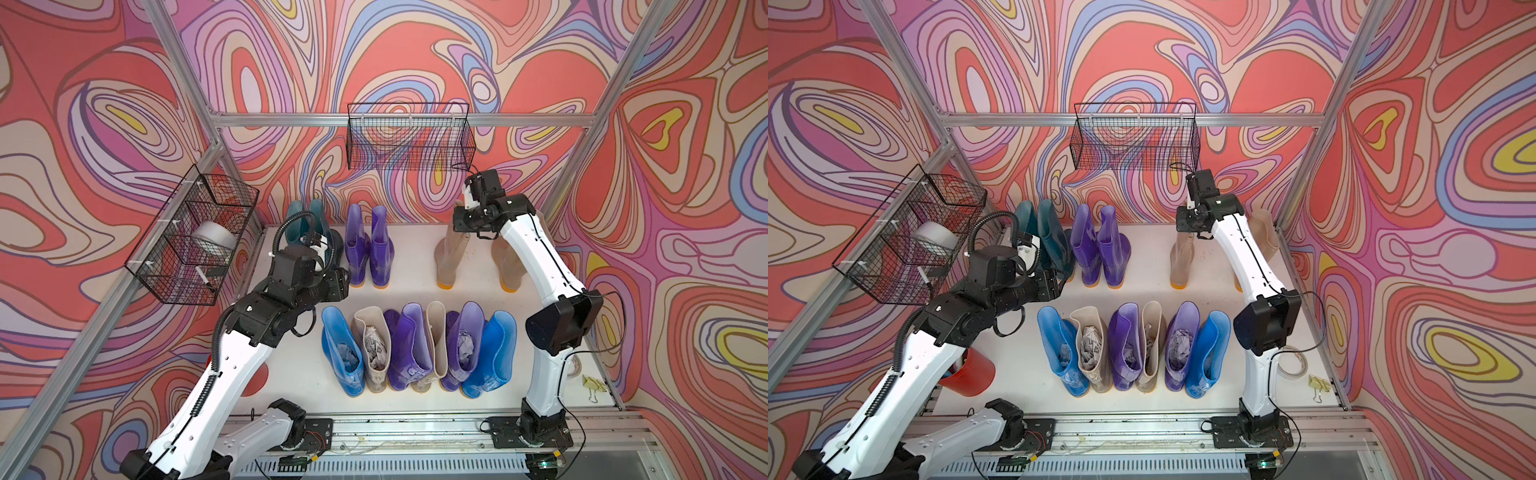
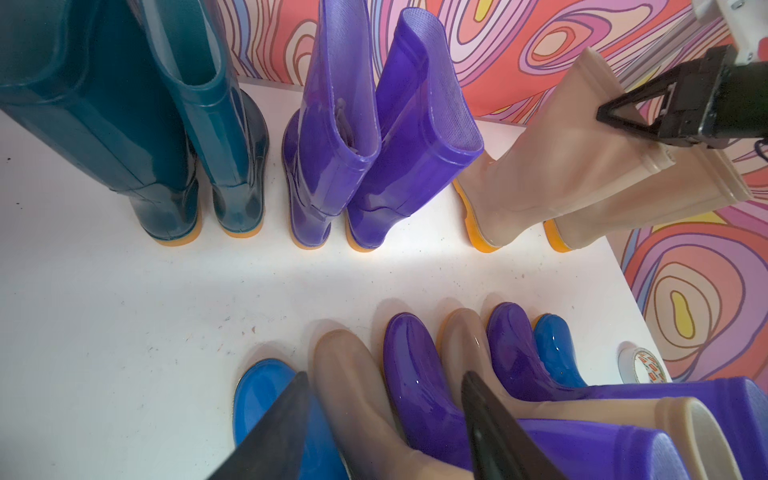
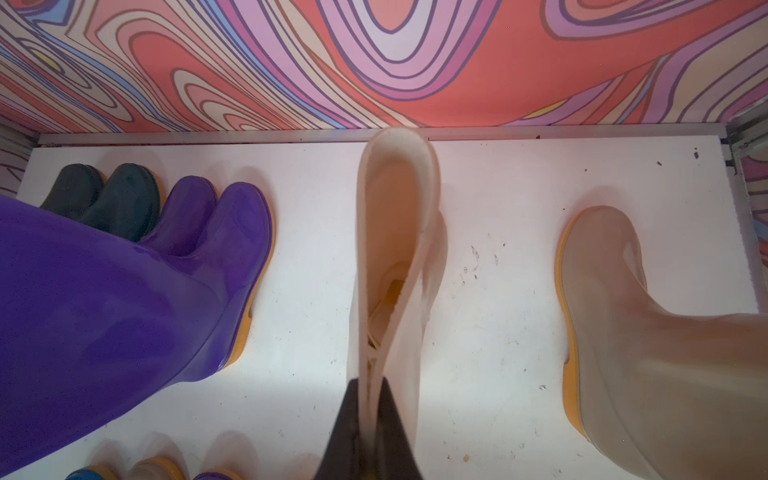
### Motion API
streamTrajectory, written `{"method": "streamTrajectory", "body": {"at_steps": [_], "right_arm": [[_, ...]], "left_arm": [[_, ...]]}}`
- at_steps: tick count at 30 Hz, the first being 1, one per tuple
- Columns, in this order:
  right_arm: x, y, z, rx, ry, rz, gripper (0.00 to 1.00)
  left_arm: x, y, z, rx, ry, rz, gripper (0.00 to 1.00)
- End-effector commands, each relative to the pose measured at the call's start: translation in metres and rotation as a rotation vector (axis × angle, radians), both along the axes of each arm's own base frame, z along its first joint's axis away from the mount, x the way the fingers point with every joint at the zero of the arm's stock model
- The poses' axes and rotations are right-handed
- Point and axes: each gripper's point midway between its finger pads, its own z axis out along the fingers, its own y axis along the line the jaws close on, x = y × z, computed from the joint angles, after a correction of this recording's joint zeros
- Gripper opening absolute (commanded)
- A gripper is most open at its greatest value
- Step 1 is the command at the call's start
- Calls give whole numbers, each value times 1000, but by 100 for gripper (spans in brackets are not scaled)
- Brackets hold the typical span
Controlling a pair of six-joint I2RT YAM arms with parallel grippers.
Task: Match and arrange rain boots in pairs
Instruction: Pick up the rain boot at the center of the board, then place the rain boot at the center of the board.
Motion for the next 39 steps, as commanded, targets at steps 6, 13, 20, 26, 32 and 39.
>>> {"method": "streamTrajectory", "body": {"at_steps": [6, 13, 20, 26, 32, 39], "right_arm": [[17, 39, 40, 85, -132, 47, 1], [29, 65, 36, 113, -142, 68, 2], [35, 89, 25, 128, -137, 101, 1], [37, 107, 21, 139, -142, 122, 2], [39, 120, 18, 161, -143, 136, 2], [41, 129, 20, 187, -156, 146, 2]], "left_arm": [[-8, 4, -2, 23, 9, -4, 60], [-12, 6, -4, 26, 8, -4, 61], [-16, 11, -7, 48, 10, 6, 61], [-16, 11, -11, 52, 14, 1, 61], [-18, 12, -13, 55, 11, 1, 62], [-17, 13, -15, 68, 13, -3, 62]]}}
